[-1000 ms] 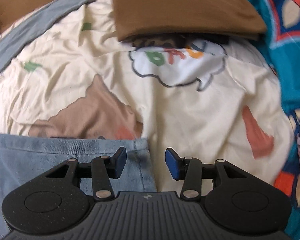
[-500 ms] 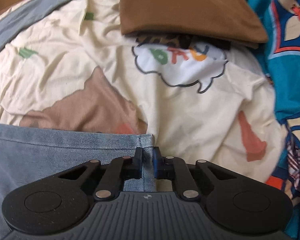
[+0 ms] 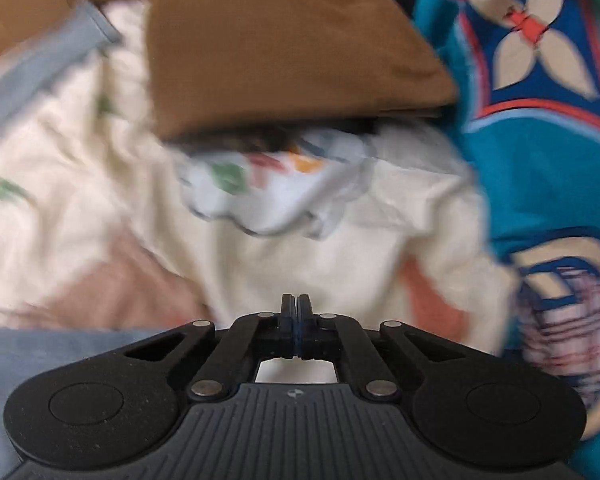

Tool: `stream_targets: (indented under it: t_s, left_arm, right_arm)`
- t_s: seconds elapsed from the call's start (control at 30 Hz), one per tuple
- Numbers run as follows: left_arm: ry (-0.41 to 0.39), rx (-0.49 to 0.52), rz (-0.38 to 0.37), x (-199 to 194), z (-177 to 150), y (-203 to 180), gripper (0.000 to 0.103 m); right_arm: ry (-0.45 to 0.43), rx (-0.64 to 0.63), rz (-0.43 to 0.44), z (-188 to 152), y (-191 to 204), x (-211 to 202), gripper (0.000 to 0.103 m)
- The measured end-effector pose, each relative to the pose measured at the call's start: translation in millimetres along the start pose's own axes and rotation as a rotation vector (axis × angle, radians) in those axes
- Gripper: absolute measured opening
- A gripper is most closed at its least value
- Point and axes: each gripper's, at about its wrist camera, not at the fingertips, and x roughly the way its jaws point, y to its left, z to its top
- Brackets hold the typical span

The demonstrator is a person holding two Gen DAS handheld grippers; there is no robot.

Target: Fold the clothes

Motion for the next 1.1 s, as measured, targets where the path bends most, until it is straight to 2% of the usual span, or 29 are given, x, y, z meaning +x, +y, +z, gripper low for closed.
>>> stream_targets:
  t_s: [0.07,0.13,0.17,0.2,0.23,0.37,0.5,0.63,0.67,0.77,0.9,1.1]
  left_arm:
    - [-0.002,0.002,-0.002,-1,0,0,0.054]
    - [0.000,0.005,-0.002,-1,0,0,0.054]
    - [0.001,0.007,-0.003,-2,0,0,0.054]
    - [0.003,0.009,-0.003,-3,0,1,0.054]
    - [0.003,0.012,-0.004,-4,0,1,0.054]
    - [0.007,0.022,-0.008,-8,0,2,0.054]
    - [0.013,0.032,-0.002,-13,0,4,0.054]
    - [-0.010,0.037,0.008,-20,3,5,0.054]
    - [-0.018,0.036,0.011,-22,4,5,0.054]
    - [-0.028,0.035,0.023,-24,7,7,0.054]
    - [-0.030,0.038,0.029,-25,8,8,0.054]
    - [-0.033,0.044,0.036,-24,7,11,0.054]
  right_arm:
    - [0.000,-0.039,0.056,1,5,-2,0.000]
    - [-0.012,-0.070,0.107,-2,12,-1,0.009]
    - [-0.011,-0.082,0.126,-3,16,1,0.026]
    - [-0.011,-0.093,0.144,-4,21,4,0.034]
    - [-0.013,-0.108,0.159,-4,25,6,0.036]
    - [-0.005,-0.207,0.190,-6,40,18,0.037]
    - [0.016,-0.247,0.189,-11,40,32,0.039]
    - [0.061,-0.214,0.198,-13,23,48,0.044]
    - [0.075,-0.189,0.208,-13,17,52,0.048]
    - [0.107,-0.121,0.267,-13,4,59,0.049]
    - [0.130,-0.151,0.331,-13,7,57,0.050]
    - [0.111,-0.208,0.349,-14,16,37,0.045]
